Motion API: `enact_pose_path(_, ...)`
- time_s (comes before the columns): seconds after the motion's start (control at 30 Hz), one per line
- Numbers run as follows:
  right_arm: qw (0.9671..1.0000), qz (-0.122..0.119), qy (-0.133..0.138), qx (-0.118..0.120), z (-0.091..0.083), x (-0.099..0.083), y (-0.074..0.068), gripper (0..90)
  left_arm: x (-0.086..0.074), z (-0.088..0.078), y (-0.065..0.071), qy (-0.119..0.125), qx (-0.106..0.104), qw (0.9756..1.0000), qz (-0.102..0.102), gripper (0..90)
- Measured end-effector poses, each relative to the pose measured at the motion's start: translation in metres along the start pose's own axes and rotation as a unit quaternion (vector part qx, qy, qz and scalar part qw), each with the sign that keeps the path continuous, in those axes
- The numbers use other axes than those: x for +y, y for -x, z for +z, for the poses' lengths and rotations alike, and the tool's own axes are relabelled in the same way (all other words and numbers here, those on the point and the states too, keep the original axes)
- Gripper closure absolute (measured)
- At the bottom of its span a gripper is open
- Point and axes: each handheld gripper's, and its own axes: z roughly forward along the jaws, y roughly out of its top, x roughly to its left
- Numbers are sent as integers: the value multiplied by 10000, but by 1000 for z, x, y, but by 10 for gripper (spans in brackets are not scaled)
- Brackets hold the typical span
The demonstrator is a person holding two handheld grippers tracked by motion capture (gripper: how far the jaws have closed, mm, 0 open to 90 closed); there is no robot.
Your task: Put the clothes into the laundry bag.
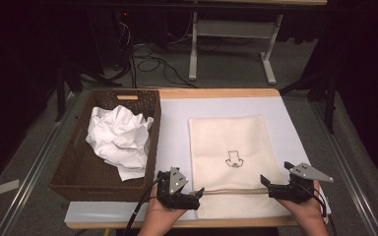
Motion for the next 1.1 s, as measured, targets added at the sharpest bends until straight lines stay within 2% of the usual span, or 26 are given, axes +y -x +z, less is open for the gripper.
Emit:
enact_pose_path(0.07,10000,-64,34,-3,-1,0,0,3,0,0,0,8,13,10000,4,2)
enact_pose_path(0.47,9999,-62,119,10,-4,-1,6,3,-1,-1,-4,62,23,9999,-146,6)
enact_pose_path(0.57,9999,-60,117,-1,-4,-2,7,3,0,-2,-5,64,-33,9998,-195,7)
enact_pose_path(0.6,9999,-70,127,24,-4,-2,7,3,0,-2,-6,70,-116,9994,-306,7)
enact_pose_path(0.8,9999,-41,116,35,-4,-3,9,3,1,-1,-5,29,-171,9994,-297,7)
enact_pose_path(1.1,10000,-15,54,56,-2,-5,10,3,1,-1,-3,-81,-362,9987,-337,11)
